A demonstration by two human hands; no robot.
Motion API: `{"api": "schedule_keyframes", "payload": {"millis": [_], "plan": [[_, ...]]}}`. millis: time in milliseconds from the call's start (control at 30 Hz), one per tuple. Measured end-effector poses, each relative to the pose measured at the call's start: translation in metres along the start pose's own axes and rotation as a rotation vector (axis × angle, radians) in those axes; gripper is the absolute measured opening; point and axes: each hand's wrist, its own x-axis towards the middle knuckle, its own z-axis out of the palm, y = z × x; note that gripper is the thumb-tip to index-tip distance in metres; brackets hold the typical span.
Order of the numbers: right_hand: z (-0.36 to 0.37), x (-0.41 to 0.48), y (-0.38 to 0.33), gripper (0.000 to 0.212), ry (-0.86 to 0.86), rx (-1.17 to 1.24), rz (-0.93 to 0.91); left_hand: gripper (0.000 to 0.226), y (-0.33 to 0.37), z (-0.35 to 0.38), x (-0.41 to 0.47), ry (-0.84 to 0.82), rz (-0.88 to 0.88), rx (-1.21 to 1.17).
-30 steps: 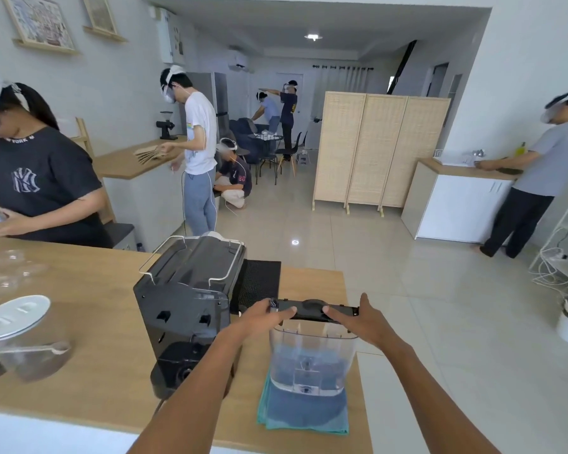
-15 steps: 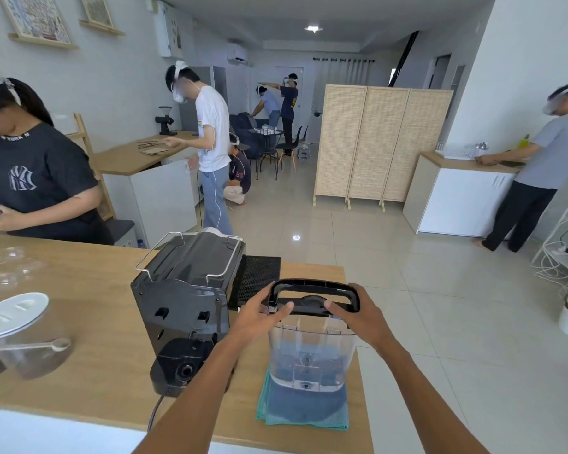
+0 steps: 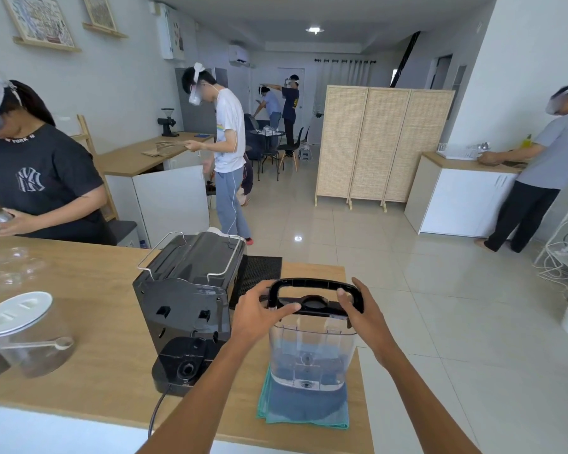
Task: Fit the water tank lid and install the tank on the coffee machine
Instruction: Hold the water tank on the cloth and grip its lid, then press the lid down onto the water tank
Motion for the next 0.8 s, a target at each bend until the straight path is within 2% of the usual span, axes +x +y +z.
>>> {"api": "schedule_keyframes", "payload": {"millis": [133,300,500,600,800], "plan": [[0.002,-0.001,-0.001,0.080,0.028,0.100,-0.010,0.057,0.015,0.008,0.001,-0.045,-0.105,-0.061],[0.007,-0.003,0.003,0.065,0.047,0.182,-0.023,0.064,0.023,0.016,0.007,-0.051,-0.171,-0.199],[0.009,-0.005,0.001,0.060,0.074,0.267,-0.034,0.064,0.019,0.024,0.007,0.061,-0.210,-0.222],[0.007,-0.006,-0.003,0.061,0.065,0.270,-0.020,0.060,0.018,0.022,0.009,0.092,-0.205,-0.132],[-0.001,-0.007,-0.006,0.056,0.023,0.245,-0.031,0.061,0.019,0.026,0.015,0.058,-0.266,-0.117]]}}
